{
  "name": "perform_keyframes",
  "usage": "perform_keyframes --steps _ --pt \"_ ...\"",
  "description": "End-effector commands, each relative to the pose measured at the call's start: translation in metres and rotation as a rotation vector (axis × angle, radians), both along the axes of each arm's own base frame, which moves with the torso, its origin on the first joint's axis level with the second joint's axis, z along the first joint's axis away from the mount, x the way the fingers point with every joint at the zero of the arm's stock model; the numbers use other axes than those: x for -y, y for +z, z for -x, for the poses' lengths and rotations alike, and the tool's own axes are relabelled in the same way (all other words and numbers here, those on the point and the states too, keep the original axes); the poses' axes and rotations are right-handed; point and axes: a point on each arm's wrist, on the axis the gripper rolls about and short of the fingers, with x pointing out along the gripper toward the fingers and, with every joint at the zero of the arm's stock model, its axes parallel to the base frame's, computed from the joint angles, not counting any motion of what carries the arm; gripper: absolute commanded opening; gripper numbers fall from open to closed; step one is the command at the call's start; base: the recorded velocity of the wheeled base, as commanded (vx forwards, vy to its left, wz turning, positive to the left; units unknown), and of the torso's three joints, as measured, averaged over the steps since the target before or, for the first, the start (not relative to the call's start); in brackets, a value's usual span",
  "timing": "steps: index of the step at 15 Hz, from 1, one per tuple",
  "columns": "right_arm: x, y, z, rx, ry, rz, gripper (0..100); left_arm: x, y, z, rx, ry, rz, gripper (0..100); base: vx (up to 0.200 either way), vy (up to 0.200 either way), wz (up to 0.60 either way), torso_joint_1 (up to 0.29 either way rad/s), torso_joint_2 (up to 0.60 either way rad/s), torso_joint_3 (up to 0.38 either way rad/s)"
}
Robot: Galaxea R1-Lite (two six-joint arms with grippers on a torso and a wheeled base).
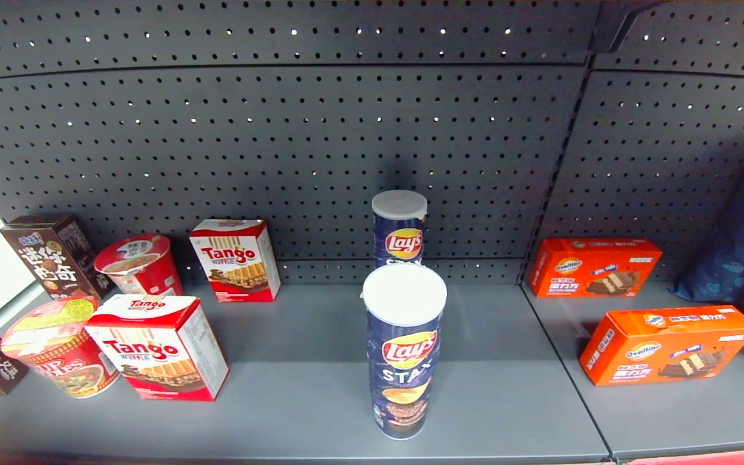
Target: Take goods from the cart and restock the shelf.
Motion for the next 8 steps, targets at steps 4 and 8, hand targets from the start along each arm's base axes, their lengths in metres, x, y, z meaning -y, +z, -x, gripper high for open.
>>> perform_keyframes --steps 4,8 --pt "0.0 0.0 -0.0001 -0.001 0.001 0.0 100 0.0 0.0 -0.0001 -0.001 0.0 0.001 100 0.0 0.0 0.0 0.0 0.0 0.0" --pt "0.0 0.0 -0.0001 -0.001 0.004 0.0 100 0.0 0.0 -0.0001 -0.001 0.0 0.001 100 0.0 0.0 0.0 0.0 0.0 0.0"
